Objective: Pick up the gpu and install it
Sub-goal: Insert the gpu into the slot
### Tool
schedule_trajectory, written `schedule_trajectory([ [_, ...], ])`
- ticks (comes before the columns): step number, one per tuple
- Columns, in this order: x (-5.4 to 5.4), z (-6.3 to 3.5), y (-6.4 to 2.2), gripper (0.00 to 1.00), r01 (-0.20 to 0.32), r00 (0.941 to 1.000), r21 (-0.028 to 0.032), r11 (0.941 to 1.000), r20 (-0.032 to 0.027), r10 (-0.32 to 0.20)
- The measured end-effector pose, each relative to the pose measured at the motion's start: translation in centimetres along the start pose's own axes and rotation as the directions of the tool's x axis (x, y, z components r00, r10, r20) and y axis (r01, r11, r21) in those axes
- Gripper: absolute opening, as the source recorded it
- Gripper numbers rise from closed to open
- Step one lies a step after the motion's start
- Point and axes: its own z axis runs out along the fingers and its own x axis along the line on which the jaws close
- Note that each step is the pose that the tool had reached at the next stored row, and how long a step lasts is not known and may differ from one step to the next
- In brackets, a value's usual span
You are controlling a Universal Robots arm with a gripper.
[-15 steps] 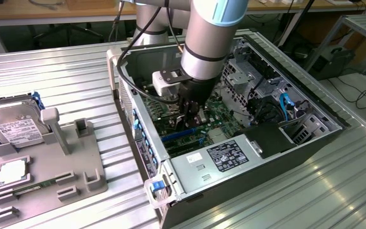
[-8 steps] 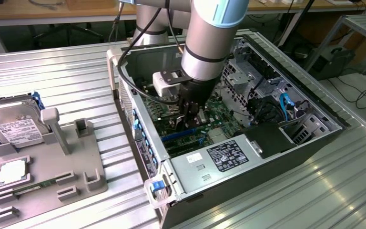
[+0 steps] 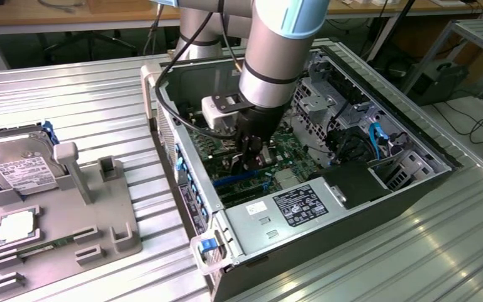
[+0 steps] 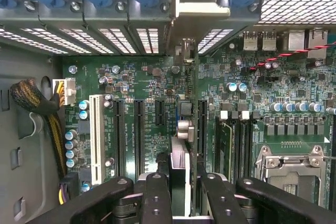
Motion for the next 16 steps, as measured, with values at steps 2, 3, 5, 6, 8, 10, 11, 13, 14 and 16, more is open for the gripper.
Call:
schedule_trajectory([
  [2,0.0,0.03,0.03,0.27,0.002,1.0,-0.0001,1.0,-0.0001,-0.002],
  [3,0.0,0.04,0.05,0.27,0.003,1.0,-0.0001,1.0,-0.0001,-0.003],
  [5,-0.01,0.05,0.11,0.27,0.005,1.0,0.0008,1.0,0.0001,-0.005],
  [6,0.0,0.05,0.12,0.27,0.006,1.0,0.0015,1.0,0.0,-0.006],
  [8,-0.01,0.05,0.17,0.27,0.008,1.0,0.0031,1.0,-0.0001,-0.008],
  [10,-0.01,0.05,0.19,0.27,0.009,1.0,0.0051,0.9999,-0.0001,-0.009],
  [11,0.0,0.05,0.21,0.27,0.01,1.0,0.006,0.9999,-0.0002,-0.01],
  [13,-0.01,0.05,0.23,0.27,0.011,0.9999,0.0077,0.9999,-0.0001,-0.011],
  [14,0.0,0.05,0.24,0.27,0.013,0.9999,0.0087,0.9999,-0.0002,-0.013],
  [16,0.0,0.05,0.26,0.27,0.014,0.9999,0.0095,0.9999,-0.0003,-0.014],
])
